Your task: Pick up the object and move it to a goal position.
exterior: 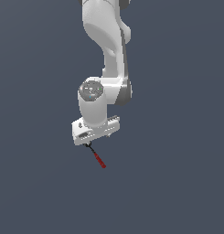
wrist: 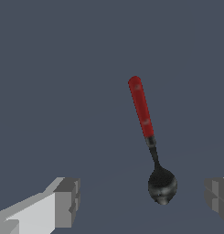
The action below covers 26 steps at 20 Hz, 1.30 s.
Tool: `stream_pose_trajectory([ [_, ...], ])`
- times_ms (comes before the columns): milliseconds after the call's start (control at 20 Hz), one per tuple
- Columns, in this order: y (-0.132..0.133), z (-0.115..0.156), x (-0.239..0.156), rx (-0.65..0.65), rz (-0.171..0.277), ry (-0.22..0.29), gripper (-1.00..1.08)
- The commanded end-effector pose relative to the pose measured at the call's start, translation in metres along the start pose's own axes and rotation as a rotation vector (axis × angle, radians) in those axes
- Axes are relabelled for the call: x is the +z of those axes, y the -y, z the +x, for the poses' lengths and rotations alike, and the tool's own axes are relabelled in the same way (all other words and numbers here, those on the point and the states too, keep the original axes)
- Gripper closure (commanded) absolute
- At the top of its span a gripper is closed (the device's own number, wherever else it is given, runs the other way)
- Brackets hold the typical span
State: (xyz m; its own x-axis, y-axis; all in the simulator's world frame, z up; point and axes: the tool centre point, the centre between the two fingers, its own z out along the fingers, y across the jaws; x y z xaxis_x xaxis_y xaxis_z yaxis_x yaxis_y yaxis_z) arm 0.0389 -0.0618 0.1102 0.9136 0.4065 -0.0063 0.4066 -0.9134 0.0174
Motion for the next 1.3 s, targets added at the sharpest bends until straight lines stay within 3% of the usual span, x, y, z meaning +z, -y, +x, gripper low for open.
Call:
stream_pose_trajectory([
  [0, -0.006, 0.002, 0.009, -0.063, 0.002, -0.001, -0.92],
  [600, -0.027, 0.008, 0.042, -0.281, 0.013, -0.007, -0.92],
  [1250, -0.032, 0.008, 0.053, -0.326, 0.016, -0.009, -0.92],
])
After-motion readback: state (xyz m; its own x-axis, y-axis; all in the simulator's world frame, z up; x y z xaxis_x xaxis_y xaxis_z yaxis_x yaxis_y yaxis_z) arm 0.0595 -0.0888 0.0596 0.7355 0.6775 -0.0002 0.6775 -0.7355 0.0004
